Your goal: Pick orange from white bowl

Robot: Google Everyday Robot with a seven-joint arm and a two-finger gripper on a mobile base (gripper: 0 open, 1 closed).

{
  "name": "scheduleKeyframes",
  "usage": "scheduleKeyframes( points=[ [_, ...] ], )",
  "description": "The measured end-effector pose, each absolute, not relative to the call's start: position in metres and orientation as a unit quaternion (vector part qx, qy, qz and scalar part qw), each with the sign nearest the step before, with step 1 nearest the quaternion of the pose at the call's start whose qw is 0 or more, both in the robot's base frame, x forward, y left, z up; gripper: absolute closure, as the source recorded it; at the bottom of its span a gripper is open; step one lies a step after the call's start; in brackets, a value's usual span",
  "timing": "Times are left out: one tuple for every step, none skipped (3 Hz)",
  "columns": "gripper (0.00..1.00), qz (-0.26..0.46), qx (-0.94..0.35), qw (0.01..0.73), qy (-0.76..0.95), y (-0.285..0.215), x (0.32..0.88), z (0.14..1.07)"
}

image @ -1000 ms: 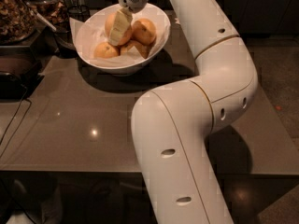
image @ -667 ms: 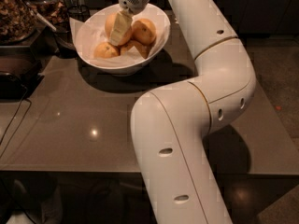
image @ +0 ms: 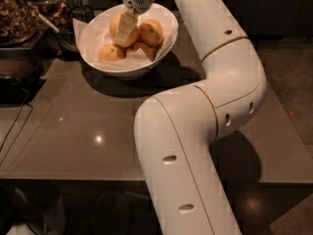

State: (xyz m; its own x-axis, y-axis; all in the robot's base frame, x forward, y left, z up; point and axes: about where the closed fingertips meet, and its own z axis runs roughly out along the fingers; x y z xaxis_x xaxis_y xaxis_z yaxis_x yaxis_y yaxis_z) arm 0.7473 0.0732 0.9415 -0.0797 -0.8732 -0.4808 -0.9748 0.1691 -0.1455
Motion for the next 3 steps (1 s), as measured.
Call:
scheduleKeyframes(
  points=[
    [0.95,0.107,-0.636,0.237,0.727,0.073,0.747,0.942],
    [1.00,0.108,-0.636,0.277,0.713,0.077,0.750,0.966],
    [1.00,0.121,-0.635,0.321,0.692,0.074,0.739,1.001]
  ],
)
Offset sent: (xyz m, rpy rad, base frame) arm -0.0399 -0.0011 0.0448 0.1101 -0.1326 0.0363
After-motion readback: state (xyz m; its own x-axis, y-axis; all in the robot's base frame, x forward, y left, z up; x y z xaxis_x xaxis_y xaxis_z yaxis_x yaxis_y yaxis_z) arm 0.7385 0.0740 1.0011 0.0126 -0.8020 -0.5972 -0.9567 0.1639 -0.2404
